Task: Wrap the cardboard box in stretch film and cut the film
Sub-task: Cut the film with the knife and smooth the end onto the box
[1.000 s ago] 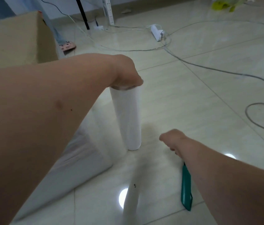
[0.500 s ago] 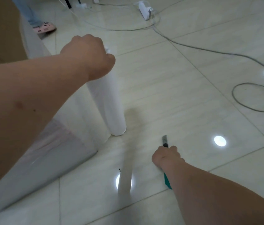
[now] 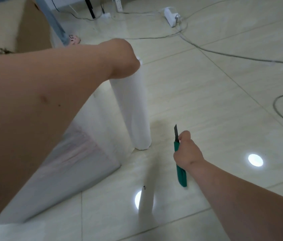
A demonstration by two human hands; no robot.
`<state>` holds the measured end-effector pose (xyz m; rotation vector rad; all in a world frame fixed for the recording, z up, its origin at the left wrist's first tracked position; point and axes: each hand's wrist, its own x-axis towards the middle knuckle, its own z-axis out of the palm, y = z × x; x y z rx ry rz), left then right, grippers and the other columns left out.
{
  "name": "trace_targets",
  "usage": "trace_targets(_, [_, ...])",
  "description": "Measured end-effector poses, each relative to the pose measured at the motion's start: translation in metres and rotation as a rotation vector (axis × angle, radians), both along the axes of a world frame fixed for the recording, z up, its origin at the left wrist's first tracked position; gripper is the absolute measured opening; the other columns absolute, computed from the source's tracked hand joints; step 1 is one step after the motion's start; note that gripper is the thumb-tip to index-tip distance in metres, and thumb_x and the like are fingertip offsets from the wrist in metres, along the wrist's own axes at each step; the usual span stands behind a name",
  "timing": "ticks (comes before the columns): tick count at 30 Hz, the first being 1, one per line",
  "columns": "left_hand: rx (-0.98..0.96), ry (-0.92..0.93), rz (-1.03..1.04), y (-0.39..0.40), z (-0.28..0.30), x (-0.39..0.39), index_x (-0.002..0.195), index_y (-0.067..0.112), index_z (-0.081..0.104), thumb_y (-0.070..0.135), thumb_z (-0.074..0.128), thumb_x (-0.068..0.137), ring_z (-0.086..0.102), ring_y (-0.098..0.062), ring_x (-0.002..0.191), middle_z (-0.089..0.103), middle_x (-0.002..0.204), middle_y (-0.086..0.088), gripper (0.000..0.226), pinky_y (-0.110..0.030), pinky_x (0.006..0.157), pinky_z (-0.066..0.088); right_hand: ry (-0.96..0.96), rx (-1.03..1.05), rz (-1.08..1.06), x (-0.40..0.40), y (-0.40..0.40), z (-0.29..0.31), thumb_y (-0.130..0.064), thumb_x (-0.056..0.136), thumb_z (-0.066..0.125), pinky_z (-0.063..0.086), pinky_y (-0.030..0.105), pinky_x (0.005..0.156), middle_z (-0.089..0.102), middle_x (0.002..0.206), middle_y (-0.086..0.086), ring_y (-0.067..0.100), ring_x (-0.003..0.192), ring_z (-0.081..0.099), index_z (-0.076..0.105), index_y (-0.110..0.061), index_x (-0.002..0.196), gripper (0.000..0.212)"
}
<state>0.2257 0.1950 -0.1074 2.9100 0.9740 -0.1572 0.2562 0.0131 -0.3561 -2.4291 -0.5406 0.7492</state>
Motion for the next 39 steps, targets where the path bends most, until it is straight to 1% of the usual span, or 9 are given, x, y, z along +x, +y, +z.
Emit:
trace_targets(4, [-0.016,0.072,0.012,0.006,0.007,-0.002,0.125,0.008,0.058,0.043,0.046,0.094,0.049,-0.033,0.118,0.054,0.13,-0.011,0.048,-0.039,0.097,0.039,0.067,0.316,-0.069,-0.002,0.026,0.034,-0.007,0.088,0.056,0.05,0.034,0.073,0.059,0.098,0.002,0.022,0.085,0.058,0.041,-0.014,0.128,0.043])
trace_targets(8, [-0.019,0.156,0.025,0.009,0.015,-0.005,0.125,0.008,0.058,0.045,0.043,0.097,0.048,-0.033,0.12,0.054,0.13,-0.011,0.049,-0.04,0.102,0.035,-0.135,0.542,-0.082,-0.008,0.039,0.064,-0.01,0.087,0.058,0.045,0.027,0.073,0.059,0.091,0.0,0.017,0.082,0.056,0.061,-0.014,0.11,0.024])
trace_targets(11, [-0.129,0.162,0.048,0.013,0.021,-0.005,0.103,0.012,0.058,0.031,0.044,0.1,0.056,-0.024,0.087,0.055,0.108,-0.009,0.024,-0.025,0.07,0.045,-0.316,0.653,-0.059,-0.014,0.04,0.074,-0.011,0.089,0.055,0.034,0.022,0.07,0.05,0.089,-0.002,0.014,0.081,0.047,0.061,-0.012,0.109,0.021])
trace_targets(13, [-0.155,0.151,0.068,0.017,0.023,-0.006,0.09,0.012,0.055,0.026,0.047,0.096,0.051,-0.019,0.07,0.055,0.097,-0.008,0.017,-0.022,0.056,0.036,-0.426,0.698,-0.005,-0.017,0.041,0.081,-0.013,0.086,0.05,0.036,0.028,0.071,0.049,0.087,-0.001,0.018,0.081,0.046,0.061,-0.009,0.109,0.025])
trace_targets(15, [-0.113,0.163,0.051,0.018,0.024,-0.009,0.086,0.009,0.059,0.031,0.049,0.093,0.055,-0.026,0.088,0.059,0.102,-0.011,0.026,-0.03,0.067,0.037,-0.529,0.715,0.1,-0.019,0.045,0.086,-0.012,0.084,0.047,0.038,0.033,0.073,0.053,0.086,0.005,0.023,0.08,0.046,0.062,-0.005,0.112,0.033])
trace_targets(20, [-0.114,0.126,0.061,0.008,0.024,-0.009,0.134,0.009,0.054,0.044,0.049,0.095,0.045,-0.032,0.127,0.05,0.138,-0.012,0.052,-0.037,0.097,0.034,-0.486,0.742,0.321,-0.035,0.05,0.092,-0.016,0.091,0.036,0.048,0.039,0.062,0.045,0.097,0.007,0.024,0.073,0.05,0.054,-0.005,0.131,0.045])
trace_targets(26, [-0.139,0.072,0.001,0.005,0.02,-0.006,0.133,0.016,0.058,0.052,0.058,0.089,0.051,-0.03,0.12,0.053,0.134,-0.007,0.057,-0.044,0.105,0.041,-0.337,0.682,0.373,-0.046,0.054,0.102,-0.014,0.099,0.041,0.051,0.046,0.062,0.045,0.102,0.003,0.029,0.069,0.054,0.047,-0.023,0.137,0.04])
trace_targets(30, [-0.072,0.093,0.004,0.008,0.017,-0.003,0.127,0.012,0.061,0.054,0.06,0.086,0.054,-0.03,0.114,0.058,0.126,-0.009,0.059,-0.045,0.101,0.044,-0.237,0.653,0.349,-0.048,0.058,0.108,-0.033,0.097,0.048,0.05,0.041,0.073,0.048,0.099,-0.001,0.021,0.082,0.054,0.04,-0.022,0.14,0.044])
trace_targets(39, [-0.017,0.156,0.041,0.031,0.016,-0.008,0.118,0.005,0.064,0.057,0.061,0.083,0.057,-0.033,0.109,0.063,0.117,-0.014,0.063,-0.046,0.099,0.044,-0.133,0.662,0.368,-0.054,0.059,0.115,-0.039,0.091,0.052,0.049,0.044,0.066,0.042,0.088,-0.004,0.022,0.07,0.051,0.038,-0.022,0.106,0.026])
